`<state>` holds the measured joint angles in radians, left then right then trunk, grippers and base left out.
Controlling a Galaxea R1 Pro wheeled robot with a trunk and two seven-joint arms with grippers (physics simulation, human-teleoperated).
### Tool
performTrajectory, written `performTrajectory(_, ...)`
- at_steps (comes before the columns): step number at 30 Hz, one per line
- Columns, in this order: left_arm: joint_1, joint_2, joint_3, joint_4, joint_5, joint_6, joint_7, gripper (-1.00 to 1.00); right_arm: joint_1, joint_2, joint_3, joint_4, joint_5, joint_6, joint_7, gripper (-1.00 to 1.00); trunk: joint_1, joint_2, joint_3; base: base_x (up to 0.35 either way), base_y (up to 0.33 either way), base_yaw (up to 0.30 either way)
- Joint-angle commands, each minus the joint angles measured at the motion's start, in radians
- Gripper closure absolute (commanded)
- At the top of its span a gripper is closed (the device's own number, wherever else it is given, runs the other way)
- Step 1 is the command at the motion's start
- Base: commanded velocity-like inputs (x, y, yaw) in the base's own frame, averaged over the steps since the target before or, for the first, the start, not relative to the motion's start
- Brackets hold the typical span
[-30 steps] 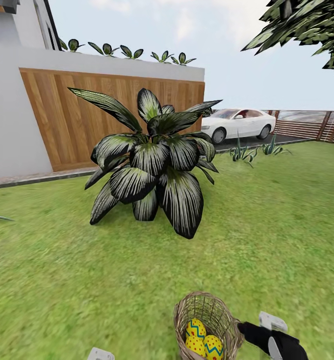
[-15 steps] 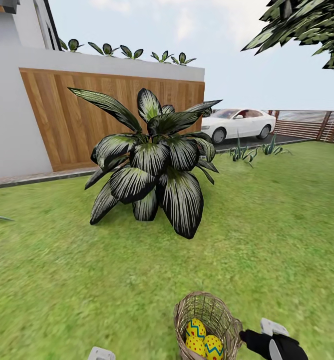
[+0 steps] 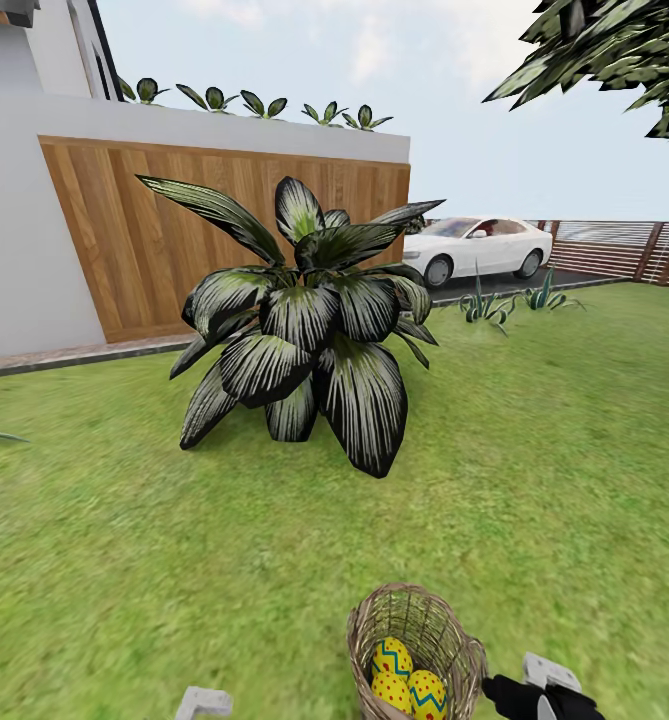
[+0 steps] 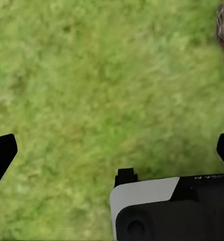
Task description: Take the three Easter eggs out of the wicker basket on the lawn in the garden, then place them on the lawn next to a single tree (choose any tree) so that all three eggs are next to the same tree and none are left in the basket.
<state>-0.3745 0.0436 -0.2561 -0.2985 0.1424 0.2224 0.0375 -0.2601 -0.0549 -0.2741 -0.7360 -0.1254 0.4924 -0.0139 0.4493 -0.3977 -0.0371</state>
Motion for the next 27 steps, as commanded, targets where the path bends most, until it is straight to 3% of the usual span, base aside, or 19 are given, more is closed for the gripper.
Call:
performTrajectory(1, 0.0, 0.002, -0.009, -0.012, 0.021, 0.006, 0.004, -1.0, -0.002, 0.0, -0.001, 0.001, -0.009, 0.003, -0.001, -1.0, 0.001, -0.002, -0.002, 0.0, 0.0, 0.0)
performTrajectory(6, 0.001, 0.001, -0.011, -0.085, 0.049, 0.009, 0.005, -1.0, -0.025, -0.01, -0.001, 0.005, -0.009, 0.002, -0.001, -1.0, 0.001, -0.002, -0.002, 0.0, 0.0, 0.0)
performTrajectory(13, 0.002, -0.001, -0.011, -0.121, 0.059, 0.008, 0.008, -1.0, -0.116, -0.021, 0.004, 0.009, -0.008, 0.048, -0.01, -1.0, 0.001, -0.002, -0.002, 0.0, 0.0, 0.0)
performTrajectory(23, 0.007, -0.001, -0.009, -0.129, 0.061, 0.009, 0.009, -1.0, -0.145, -0.022, 0.01, 0.012, -0.006, 0.087, -0.063, -1.0, 0.001, -0.002, -0.002, 0.0, 0.0, 0.0)
performTrajectory(27, 0.005, 0.001, -0.008, -0.13, 0.062, 0.04, 0.009, -1.0, -0.149, -0.023, 0.011, 0.013, -0.007, 0.089, -0.083, -1.0, 0.001, -0.002, -0.002, 0.0, 0.0, 0.0)
